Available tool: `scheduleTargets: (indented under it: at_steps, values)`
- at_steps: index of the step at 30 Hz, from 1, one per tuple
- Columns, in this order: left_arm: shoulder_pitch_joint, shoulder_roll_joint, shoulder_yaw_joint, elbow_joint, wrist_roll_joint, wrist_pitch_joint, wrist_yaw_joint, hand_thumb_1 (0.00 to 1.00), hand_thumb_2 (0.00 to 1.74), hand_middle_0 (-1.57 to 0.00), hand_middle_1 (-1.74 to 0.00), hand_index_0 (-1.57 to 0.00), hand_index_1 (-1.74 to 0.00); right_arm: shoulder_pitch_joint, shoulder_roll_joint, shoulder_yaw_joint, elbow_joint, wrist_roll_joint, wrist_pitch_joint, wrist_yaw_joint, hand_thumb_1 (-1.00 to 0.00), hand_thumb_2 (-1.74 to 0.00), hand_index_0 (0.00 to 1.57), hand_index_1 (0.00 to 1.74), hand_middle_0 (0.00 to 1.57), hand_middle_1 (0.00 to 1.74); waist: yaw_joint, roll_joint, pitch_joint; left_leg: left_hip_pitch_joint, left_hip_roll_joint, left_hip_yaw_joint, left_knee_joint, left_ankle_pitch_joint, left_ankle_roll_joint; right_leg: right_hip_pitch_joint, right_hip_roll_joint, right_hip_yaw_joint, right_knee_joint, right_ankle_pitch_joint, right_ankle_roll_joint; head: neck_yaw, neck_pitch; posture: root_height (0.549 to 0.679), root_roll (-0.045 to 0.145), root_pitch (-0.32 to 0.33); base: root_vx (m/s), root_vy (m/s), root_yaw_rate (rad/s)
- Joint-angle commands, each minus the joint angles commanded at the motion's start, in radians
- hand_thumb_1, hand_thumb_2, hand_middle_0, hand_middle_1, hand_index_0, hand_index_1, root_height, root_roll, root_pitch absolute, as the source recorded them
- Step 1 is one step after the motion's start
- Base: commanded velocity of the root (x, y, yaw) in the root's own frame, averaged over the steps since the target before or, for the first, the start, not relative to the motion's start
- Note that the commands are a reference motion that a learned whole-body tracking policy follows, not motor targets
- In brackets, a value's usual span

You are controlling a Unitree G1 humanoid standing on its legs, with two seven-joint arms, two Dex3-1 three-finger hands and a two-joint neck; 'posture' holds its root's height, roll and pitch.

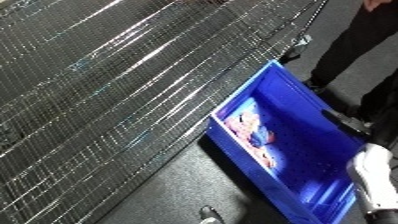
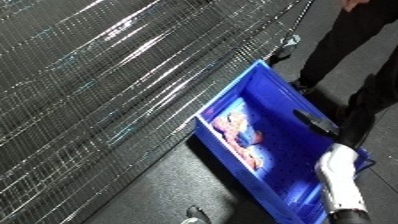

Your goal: Pick up the object and place it into the box

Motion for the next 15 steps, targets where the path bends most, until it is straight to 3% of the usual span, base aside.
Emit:
scheduleTargets:
  at_steps: [6,15]
  values:
    - [0.003,-0.008,0.028,0.005,0.013,0.016,0.004,1.00,1.74,-1.57,-1.74,-1.57,-1.74,-0.009,0.036,0.078,-0.158,-0.043,0.021,0.056,0.00,0.00,0.00,0.00,0.00,0.00,0.030,-0.020,-0.010,-0.008,-0.003,-0.019,0.001,0.004,-0.0012,0.006,0.0012,-0.012,0.001,0.002,0.0015,-0.108,0.022,0.636,0.094,-0.178,-0.015,-0.018,0.098]
    - [0.033,-0.010,0.059,-0.012,0.036,0.038,0.006,1.00,1.74,-1.57,-1.74,-1.57,-1.74,-0.065,0.054,0.205,-0.299,-0.054,0.047,0.143,0.00,0.00,0.00,0.00,0.00,0.00,0.101,-0.054,-0.010,-0.038,-0.005,-0.053,0.022,0.012,-0.0009,0.007,0.0033,-0.030,0.017,0.009,0.0022,-0.268,0.074,0.635,0.078,-0.184,-0.028,-0.009,0.142]
